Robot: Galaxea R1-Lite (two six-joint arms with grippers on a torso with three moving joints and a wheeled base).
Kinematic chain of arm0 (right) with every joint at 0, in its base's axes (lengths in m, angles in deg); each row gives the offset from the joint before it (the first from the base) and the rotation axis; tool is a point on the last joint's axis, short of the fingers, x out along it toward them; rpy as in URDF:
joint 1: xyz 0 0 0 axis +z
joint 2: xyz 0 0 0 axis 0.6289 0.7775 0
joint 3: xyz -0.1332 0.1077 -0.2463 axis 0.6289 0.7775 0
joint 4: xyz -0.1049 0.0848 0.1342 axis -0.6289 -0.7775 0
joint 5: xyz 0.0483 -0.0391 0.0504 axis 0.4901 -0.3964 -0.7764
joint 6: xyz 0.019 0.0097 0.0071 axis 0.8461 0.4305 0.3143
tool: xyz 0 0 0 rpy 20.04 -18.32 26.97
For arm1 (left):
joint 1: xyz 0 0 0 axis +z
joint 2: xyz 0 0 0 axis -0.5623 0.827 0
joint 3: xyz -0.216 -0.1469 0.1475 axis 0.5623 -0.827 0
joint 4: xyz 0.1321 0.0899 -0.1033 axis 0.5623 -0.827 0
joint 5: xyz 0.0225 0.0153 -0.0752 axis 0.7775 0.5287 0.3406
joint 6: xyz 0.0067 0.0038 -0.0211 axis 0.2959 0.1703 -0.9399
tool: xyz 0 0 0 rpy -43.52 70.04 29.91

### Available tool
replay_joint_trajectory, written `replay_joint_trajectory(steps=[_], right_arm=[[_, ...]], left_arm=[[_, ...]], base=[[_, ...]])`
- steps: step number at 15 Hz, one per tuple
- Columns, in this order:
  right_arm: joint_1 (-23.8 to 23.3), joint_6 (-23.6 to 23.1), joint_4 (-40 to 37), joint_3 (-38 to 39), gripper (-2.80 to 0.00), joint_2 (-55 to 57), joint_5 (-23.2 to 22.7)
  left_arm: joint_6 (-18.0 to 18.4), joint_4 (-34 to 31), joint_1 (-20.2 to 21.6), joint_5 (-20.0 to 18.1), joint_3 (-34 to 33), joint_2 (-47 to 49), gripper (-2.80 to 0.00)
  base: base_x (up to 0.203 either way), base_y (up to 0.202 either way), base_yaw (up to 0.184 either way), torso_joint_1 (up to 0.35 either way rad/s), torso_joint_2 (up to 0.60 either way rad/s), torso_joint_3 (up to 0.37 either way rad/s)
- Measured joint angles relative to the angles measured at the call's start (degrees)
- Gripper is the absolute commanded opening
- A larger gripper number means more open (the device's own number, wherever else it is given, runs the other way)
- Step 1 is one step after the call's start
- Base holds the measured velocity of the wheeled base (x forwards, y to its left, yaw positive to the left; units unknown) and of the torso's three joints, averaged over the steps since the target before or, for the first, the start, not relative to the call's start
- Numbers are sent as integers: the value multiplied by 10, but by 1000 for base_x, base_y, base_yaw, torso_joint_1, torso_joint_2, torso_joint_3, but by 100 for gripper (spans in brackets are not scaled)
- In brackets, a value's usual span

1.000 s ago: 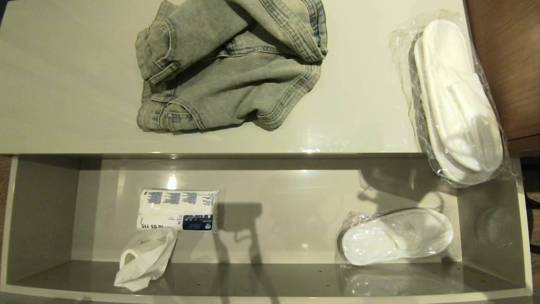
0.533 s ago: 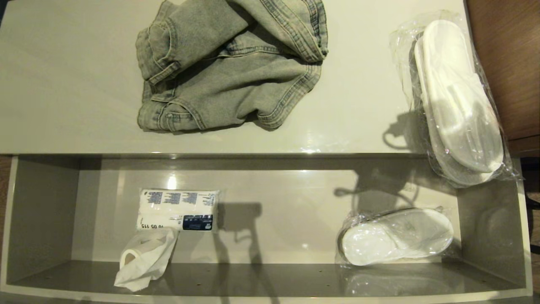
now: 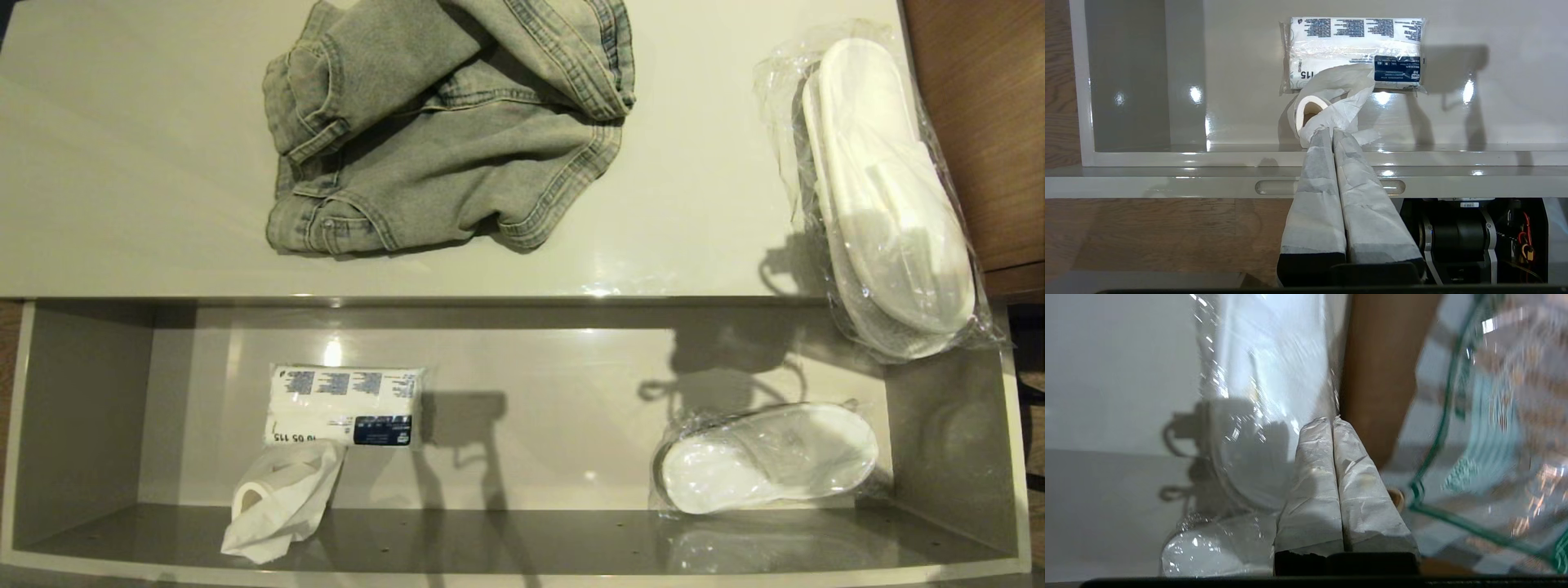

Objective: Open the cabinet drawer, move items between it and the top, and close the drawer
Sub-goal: Close the drawer

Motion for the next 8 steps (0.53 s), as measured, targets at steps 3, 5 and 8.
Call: replay_joint_trajectory(steps=[3, 5, 8], right_arm=[[-165, 96, -104, 18, -280, -31, -121], [-319, 119, -166, 21, -280, -51, -264], [-476, 101, -213, 79, -280, -108, -530]], left_arm=[[0, 0, 0, 0, 0, 0, -280], [0, -1, 0, 0, 0, 0, -280], [0, 0, 2, -1, 0, 0, -280]], base=[[0, 0, 0, 0, 0, 0], [0, 0, 0, 0, 0, 0], [0, 0, 0, 0, 0, 0]])
